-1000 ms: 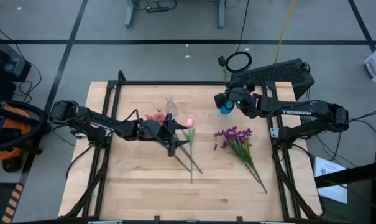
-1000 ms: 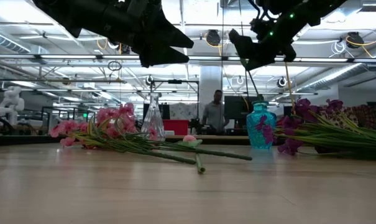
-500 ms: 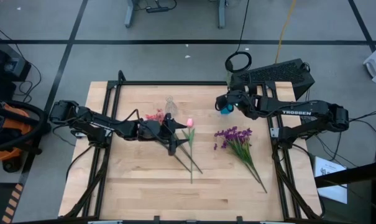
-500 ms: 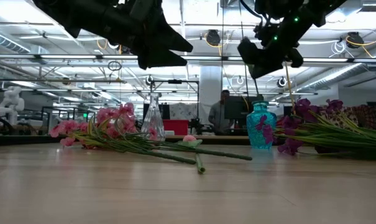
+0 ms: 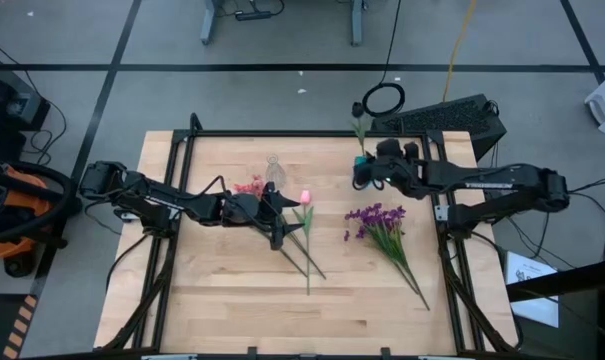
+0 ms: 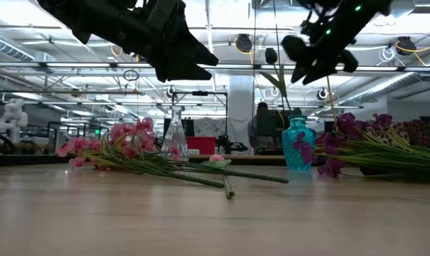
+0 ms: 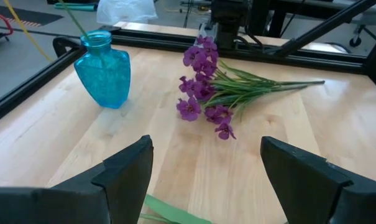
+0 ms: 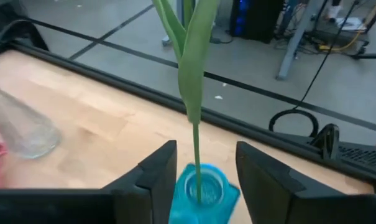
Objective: Sort flowers into vase by color
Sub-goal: Put the left purple flower into the blue vase
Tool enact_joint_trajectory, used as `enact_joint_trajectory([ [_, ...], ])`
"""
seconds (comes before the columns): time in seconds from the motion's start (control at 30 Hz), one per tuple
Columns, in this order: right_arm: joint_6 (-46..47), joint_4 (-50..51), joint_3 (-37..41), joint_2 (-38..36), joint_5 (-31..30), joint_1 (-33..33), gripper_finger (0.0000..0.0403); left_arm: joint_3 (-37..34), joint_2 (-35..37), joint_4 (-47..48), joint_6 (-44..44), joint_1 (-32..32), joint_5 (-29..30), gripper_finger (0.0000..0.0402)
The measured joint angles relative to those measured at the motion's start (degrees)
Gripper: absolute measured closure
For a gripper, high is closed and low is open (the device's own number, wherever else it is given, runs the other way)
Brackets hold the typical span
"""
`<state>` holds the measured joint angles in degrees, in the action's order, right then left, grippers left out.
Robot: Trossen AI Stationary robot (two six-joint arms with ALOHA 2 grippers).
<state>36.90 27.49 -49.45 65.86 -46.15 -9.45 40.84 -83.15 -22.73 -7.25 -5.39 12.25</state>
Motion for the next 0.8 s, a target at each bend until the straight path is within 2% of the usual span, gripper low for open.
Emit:
enact_joint_trajectory([
  [0.13, 4.12, 6.4, -0.07, -4.03, 0.63, 3.3, 0.0233, 0.0, 0.0, 0.01, 0.0, -0.01, 0.0, 0.01],
  [0.37, 12.61, 17.65, -0.09, -8.52, 12.71, 11.6, 0.023, 0.0, 0.0, 1.43, 0.0, 0.0, 0.0, 0.01],
  [0.53, 22.86, 22.42, -0.09, -7.49, 16.32, 21.29, 0.023, 0.0, 0.0, 1.39, -0.02, 0.0, 0.0, 0.01],
  [0.67, 33.6, 25.28, -0.09, -5.33, 16.78, 28.91, 0.023, 0.0, 0.0, 1.39, -0.05, 0.0, 0.0, 0.01],
  [0.8, 43.2, 26.92, -0.09, -2.6, 21.38, 34.22, 0.023, 0.0, 0.0, 1.4, -1.29, 0.0, 0.0, 0.01],
])
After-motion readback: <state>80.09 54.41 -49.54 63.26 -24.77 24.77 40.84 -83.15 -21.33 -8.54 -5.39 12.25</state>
